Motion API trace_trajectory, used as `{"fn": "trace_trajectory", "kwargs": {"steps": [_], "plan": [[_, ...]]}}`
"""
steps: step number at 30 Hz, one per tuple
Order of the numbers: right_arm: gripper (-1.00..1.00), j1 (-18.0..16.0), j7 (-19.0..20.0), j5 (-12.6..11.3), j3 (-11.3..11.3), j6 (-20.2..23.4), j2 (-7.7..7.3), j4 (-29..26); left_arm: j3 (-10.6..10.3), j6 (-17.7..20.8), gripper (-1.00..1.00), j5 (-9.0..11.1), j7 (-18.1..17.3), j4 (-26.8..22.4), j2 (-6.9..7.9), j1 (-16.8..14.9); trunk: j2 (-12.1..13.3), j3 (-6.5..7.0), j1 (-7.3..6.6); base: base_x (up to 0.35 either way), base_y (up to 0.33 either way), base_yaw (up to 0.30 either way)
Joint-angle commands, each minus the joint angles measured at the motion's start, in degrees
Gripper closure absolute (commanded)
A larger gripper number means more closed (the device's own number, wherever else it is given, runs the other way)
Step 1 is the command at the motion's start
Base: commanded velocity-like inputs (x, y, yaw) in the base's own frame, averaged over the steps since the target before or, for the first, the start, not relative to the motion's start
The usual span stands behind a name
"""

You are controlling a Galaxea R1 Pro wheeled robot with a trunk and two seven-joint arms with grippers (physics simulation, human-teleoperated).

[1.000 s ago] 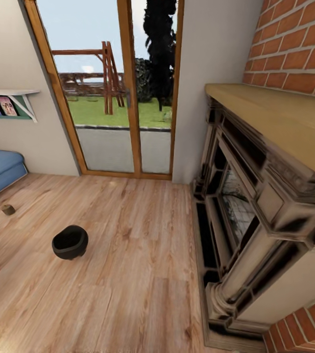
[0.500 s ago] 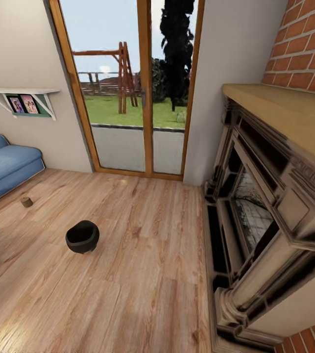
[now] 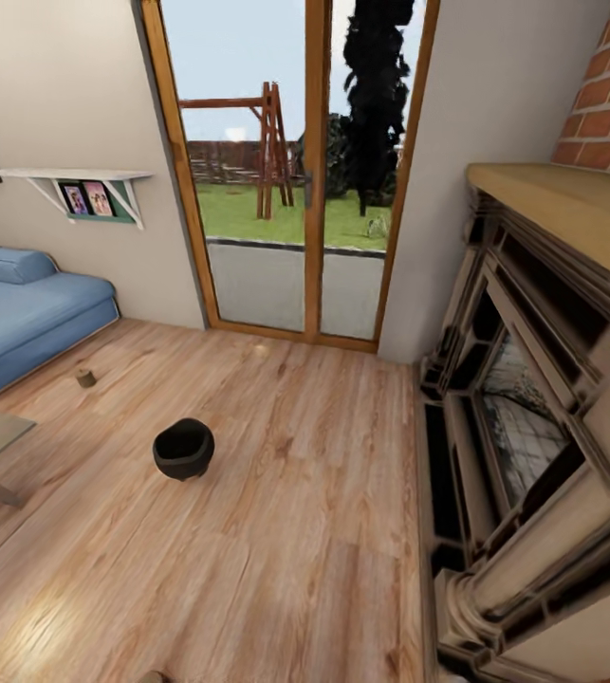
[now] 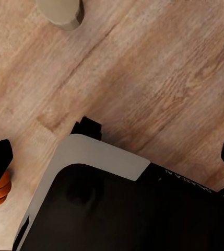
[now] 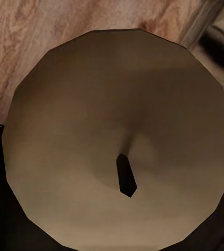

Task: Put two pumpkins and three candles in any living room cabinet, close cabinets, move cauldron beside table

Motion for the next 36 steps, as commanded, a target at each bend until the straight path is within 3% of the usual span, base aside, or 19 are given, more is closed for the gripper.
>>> {"fn": "trace_trajectory", "kwargs": {"steps": [1, 19, 25, 36], "plan": [[1.0, 0.0, -0.1, 0.0, 0.0, 0.0, 0.0, 0.0, 0.0, 0.0, -1.0, 0.0, 0.0, 0.0, 0.0, 0.0, 0.0, 0.0, 0.0, 0.0, 0.0, 0.286], [1.0, 0.0, 0.0, 0.2, 0.0, 0.0, 0.0, 0.2, 0.0, -0.1, -1.0, 0.0, 0.0, 0.0, 0.09, 0.0, 0.0, 0.0, 0.0, 0.002, 0.0, 0.287], [1.0, 0.0, 0.0, 0.2, 0.0, 0.0, 0.0, 0.2, 0.0, -0.1, -1.0, 0.0, 0.1, 0.0, 0.15, 0.0, 0.0, 0.0, 0.0, 0.214, 0.0, 0.285], [1.0, 0.0, 0.0, 0.4, 0.0, 0.0, -0.08, 0.2, 0.0, -0.1, -1.0, 0.0, 0.1, 0.0, 0.0, 0.0, 0.0, 0.0, 0.0, 0.118, 0.0, 0.048]]}}
